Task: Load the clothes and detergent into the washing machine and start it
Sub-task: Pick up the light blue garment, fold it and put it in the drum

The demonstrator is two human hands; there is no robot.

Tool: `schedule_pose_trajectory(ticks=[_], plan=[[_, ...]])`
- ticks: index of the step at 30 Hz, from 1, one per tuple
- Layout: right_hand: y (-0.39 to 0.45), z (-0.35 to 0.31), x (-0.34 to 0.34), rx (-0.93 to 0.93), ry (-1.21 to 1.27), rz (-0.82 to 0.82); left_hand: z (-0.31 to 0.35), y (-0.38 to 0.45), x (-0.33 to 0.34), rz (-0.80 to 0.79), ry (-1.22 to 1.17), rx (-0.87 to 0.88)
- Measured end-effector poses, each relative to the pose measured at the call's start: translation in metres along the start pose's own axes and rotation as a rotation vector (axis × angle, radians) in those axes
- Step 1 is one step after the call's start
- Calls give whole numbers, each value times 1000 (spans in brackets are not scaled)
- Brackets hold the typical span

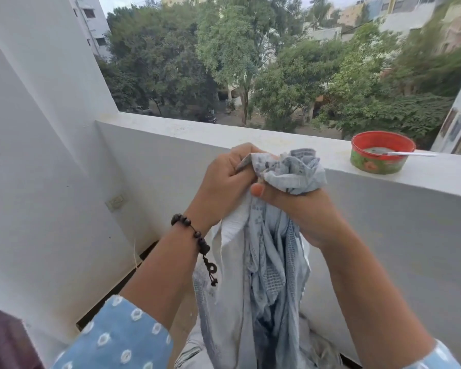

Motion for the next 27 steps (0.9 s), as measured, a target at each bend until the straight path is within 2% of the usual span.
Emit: schedule_pose_trajectory(ticks=[2, 4, 9, 12, 14, 16, 18, 21, 23, 25, 27], plan=[[-1, 0, 4, 6, -48, -13, 5, 1, -4, 20, -36, 8], [-1, 4, -4, 19, -47, 45, 7, -2, -6, 8, -57, -11], [-4, 2, -22, 13, 47, 178, -25, -23, 0, -157, 28, -193], [-4, -10, -32, -33, 74, 213, -59, -44, 5, -318, 215, -291], [-3, -17, -37, -64, 71, 216, -75, -51, 1, -321, 307, -313], [-1, -21, -43, -81, 81, 220, -86, -53, -12, -215, 304, -339], [1, -25, -45, -99, 73, 177, -86, -51, -35, 14, 210, -345], [3, -27, -36, -128, -4, 44, -60, -44, -70, 335, 221, -196], [4, -18, -32, -95, -70, 24, -39, -37, -80, 416, 180, -122], [4, -6, -26, -41, -84, 3, -27, -31, -80, 460, 57, -124], [3, 7, -15, 18, -91, -53, -18, -23, -65, 396, -70, -157]])
Point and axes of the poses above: each hand's wrist, its own y-axis towards the middle knuckle, its own x-axis out of the palm, z = x × y, the point moved 10 cm from there along y, towards the middle knuckle, and after that the axes turned 3 degrees about -y, right-handed, at the moved point
